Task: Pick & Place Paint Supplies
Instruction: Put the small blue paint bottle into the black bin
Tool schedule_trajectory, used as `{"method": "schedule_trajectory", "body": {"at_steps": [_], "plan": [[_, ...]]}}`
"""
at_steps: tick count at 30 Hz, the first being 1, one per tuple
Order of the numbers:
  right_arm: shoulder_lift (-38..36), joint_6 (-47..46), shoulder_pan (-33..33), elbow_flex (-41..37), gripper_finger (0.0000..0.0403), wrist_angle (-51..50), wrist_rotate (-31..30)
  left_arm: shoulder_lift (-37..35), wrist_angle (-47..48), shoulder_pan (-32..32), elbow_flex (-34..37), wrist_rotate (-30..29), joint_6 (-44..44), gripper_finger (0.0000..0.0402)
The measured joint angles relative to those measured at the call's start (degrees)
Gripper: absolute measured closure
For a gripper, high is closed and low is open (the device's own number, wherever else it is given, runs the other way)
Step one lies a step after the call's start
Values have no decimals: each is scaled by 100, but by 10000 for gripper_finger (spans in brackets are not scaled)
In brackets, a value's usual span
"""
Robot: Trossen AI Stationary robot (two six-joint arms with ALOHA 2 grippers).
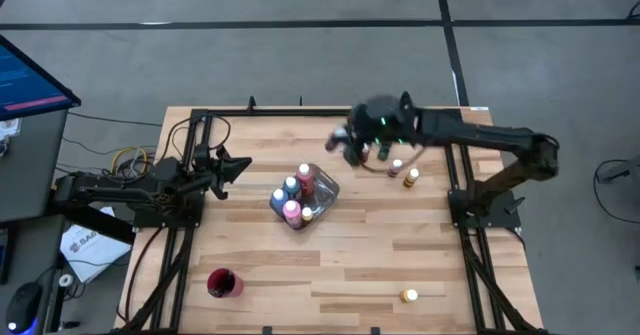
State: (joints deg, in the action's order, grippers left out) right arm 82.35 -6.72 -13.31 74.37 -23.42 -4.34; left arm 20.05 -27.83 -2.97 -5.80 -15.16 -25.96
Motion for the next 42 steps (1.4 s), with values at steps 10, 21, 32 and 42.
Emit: {"method": "schedule_trajectory", "body": {"at_steps": [10, 21, 32, 42], "plan": [[167, -689, 1326, -1158, 293, 1477, -882, -1, -18, 1, 0, 1, 0, 398], [1364, -660, 1672, -1050, 293, 1985, -932, -2, -32, -1, 0, 0, 0, 398], [2049, -554, 1692, -1038, 292, 2411, -909, -1, -60, 1, 0, 0, 0, 398], [2205, -514, 1607, -1034, 291, 2729, -904, -2, -66, -1, 0, 2, 0, 398]]}}
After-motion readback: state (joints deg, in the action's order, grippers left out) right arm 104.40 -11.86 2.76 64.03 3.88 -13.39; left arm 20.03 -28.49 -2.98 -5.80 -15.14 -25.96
